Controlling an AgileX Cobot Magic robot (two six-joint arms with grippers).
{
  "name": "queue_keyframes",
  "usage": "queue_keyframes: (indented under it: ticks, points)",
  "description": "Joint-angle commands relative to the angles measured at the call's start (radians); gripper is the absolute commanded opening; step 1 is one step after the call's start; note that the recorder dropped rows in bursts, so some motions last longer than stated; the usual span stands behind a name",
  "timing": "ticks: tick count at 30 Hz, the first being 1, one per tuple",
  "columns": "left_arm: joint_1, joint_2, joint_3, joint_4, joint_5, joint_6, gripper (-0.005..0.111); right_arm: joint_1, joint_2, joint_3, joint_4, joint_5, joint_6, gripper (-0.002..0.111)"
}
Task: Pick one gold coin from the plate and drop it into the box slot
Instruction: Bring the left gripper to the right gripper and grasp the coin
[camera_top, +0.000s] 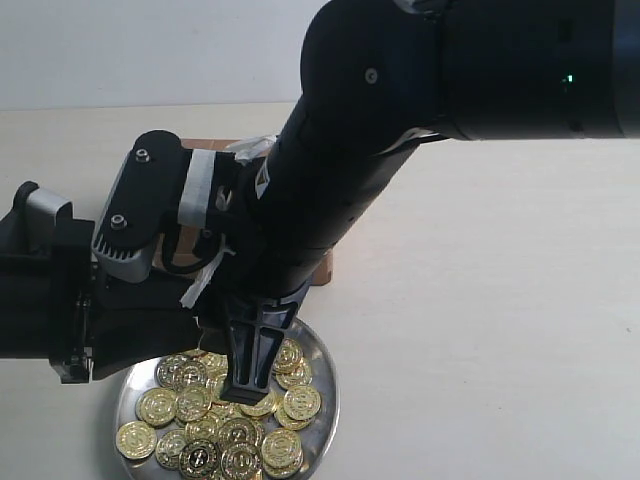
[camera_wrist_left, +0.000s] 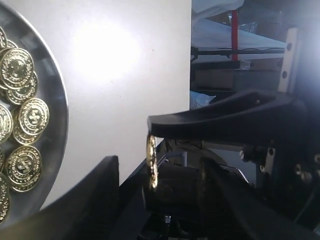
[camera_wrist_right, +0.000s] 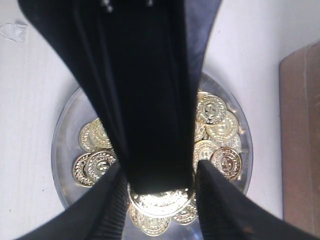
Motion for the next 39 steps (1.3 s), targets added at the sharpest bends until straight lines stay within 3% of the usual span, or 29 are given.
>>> queue_keyframes:
  ticks: [1, 6, 13, 20, 22, 29, 39]
  points:
    - [-0.008, 0.004, -0.009, -0.007, 0.007, 0.011, 0.048, 0.002, -0.011, -0.003, 0.003, -0.002, 0.001, 0.035]
    - [-0.015, 0.006, -0.009, -0.009, 0.018, 0.011, 0.048, 0.002, -0.011, -0.003, 0.003, -0.013, 0.001, 0.035]
    - [-0.095, 0.006, -0.042, -0.026, -0.018, 0.011, 0.048, 0.002, -0.011, -0.003, 0.003, -0.01, 0.006, 0.035]
    - [-0.097, 0.006, -0.052, -0.02, -0.02, 0.011, 0.048, 0.002, -0.011, -0.003, 0.003, -0.007, 0.006, 0.035]
    - [-0.097, 0.006, -0.052, -0.016, -0.02, 0.01, 0.045, 0.002, -0.011, -0.003, 0.003, -0.007, 0.006, 0.035]
    - [-0.097, 0.006, -0.052, -0.016, -0.022, 0.01, 0.017, 0.002, -0.011, -0.003, 0.003, -0.007, 0.006, 0.035]
    - [-0.097, 0.006, -0.052, -0.023, -0.046, 0.01, 0.0, 0.002, -0.011, -0.003, 0.003, -0.001, 0.006, 0.035]
